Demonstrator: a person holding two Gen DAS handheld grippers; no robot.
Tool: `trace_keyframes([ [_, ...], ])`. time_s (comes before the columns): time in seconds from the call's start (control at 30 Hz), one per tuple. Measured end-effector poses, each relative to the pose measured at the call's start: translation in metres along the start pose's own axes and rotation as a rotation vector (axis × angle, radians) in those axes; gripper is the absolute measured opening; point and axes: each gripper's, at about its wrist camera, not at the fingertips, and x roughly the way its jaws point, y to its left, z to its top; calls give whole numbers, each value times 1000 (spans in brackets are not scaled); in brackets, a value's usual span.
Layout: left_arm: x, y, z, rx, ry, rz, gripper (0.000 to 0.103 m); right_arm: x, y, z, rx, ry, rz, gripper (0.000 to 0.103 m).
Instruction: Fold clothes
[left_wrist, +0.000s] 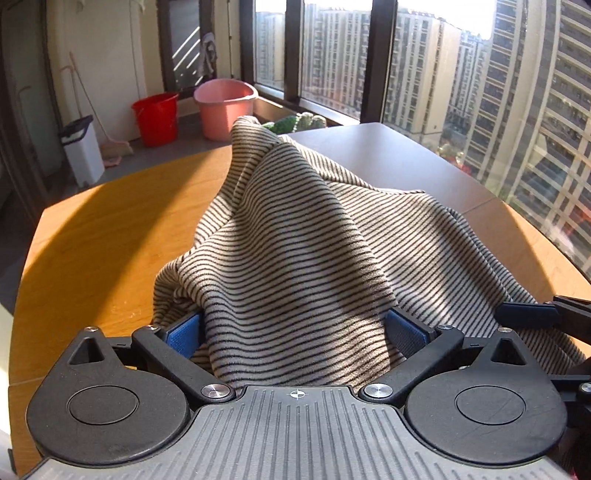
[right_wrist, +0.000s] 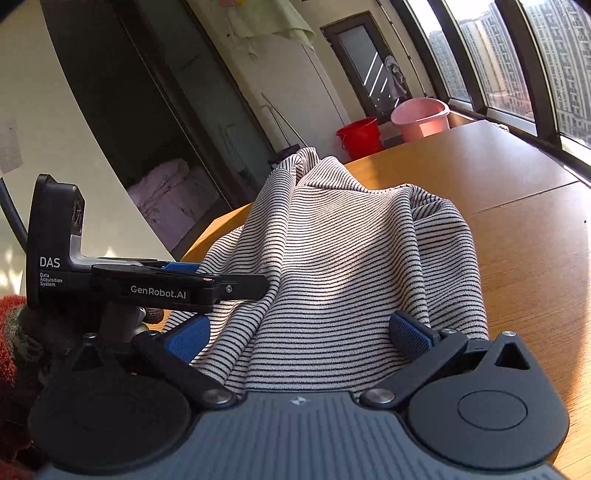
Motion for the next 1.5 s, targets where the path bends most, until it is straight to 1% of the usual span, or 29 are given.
trace_keyframes([
  [0.07,2,3,2,17,14,-22,98,2,5,-1,-23,7,-17,103],
  [0.1,2,3,2,25,18,-25,98,2,8,-1,-39,11,-28,103],
  [0.17,2,9,-3,14,49,-49,99,4,13,-2,-71,24,-54,103],
  [0.23,2,15,-4,-2,64,-79,103,6,16,-2,-90,32,-74,103],
  [0.37,-4,14,-10,6,43,-73,103,8,19,-1,-106,45,-101,103],
  [0.47,-1,16,-7,-3,26,-72,103,13,25,0,-139,61,-133,103],
  [0.6,-2,16,-9,-9,25,-75,103,24,36,1,-200,94,-192,103],
  [0.67,-2,16,-8,-13,29,-72,103,25,38,1,-222,102,-202,103],
  [0.77,-3,15,-9,-12,15,-64,103,20,31,1,-201,92,-166,103],
  [0.9,-7,17,-12,-29,-22,-47,103,11,14,3,-122,57,-79,103],
  [0.97,-10,13,-12,-4,-40,-42,97,10,13,2,-110,48,-70,103],
  [1.03,-15,10,-11,25,-57,-38,78,10,13,2,-106,43,-68,103],
  [1.07,-19,9,-10,37,-64,-33,64,9,13,2,-107,42,-68,103],
  [1.1,-22,9,-9,41,-69,-30,56,8,12,2,-105,41,-67,103],
  [1.13,-27,16,-8,3,-67,-39,44,8,12,2,-104,39,-66,103],
  [1.17,-32,23,-7,-35,-65,-47,38,7,12,2,-100,38,-63,103],
  [1.2,-37,31,-7,-73,-64,-55,36,7,11,2,-94,35,-58,103],
  [1.27,-47,45,-6,-150,-57,-78,36,6,8,3,-78,30,-45,103],
  [1.3,-51,52,-9,-189,-34,-128,37,6,7,3,-70,27,-37,103],
  [1.37,-57,61,-19,-251,10,-217,57,6,4,3,-53,22,-23,103],
  [1.4,-60,62,-25,-272,30,-253,58,5,3,3,-45,19,-16,103],
  [1.5,-59,54,-37,-254,67,-274,56,4,-1,3,-16,7,6,103],
])
